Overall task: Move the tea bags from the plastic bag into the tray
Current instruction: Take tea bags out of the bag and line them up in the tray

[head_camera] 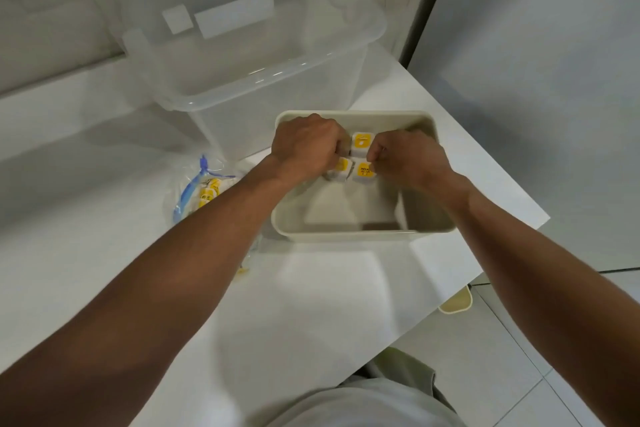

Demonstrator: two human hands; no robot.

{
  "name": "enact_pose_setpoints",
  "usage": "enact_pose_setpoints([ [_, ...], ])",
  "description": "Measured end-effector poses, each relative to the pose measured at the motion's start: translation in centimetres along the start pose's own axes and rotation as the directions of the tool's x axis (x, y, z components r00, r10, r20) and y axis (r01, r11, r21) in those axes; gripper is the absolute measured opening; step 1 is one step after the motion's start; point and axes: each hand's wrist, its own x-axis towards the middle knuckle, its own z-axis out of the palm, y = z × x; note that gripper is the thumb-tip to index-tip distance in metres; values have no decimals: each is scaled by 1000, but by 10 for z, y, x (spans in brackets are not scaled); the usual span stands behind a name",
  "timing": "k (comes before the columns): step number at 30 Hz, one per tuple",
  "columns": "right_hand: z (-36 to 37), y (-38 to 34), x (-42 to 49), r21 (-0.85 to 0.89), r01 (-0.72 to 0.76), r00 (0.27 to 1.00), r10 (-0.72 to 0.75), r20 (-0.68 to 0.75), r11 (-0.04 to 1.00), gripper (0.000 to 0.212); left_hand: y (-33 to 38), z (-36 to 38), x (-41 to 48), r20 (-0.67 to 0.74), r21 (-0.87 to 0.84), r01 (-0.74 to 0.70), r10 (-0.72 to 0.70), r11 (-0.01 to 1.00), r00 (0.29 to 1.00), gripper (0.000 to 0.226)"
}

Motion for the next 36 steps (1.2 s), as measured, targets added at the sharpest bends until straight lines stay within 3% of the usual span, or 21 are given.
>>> enact_pose_setpoints([
  [16,14,-5,24,-108,-82,983,63,-173,991,18,3,23,20,-146,197,79,-50,977,988,20],
  [21,15,-8,23,-223,-84,969,28,-244,971,20,3,25,19,-164,238,82,-43,968,986,20],
  [25,15,-9,20,-221,-72,962,9,-273,973,23,5,23,18,-165,253,84,-42,964,985,19],
  [33,13,-6,11,-244,-71,969,8,-247,967,27,5,15,9,-137,221,70,-40,973,990,16],
  [36,15,-5,4,-289,-18,978,-44,-206,957,25,6,9,-3,-80,236,-33,54,971,995,18],
])
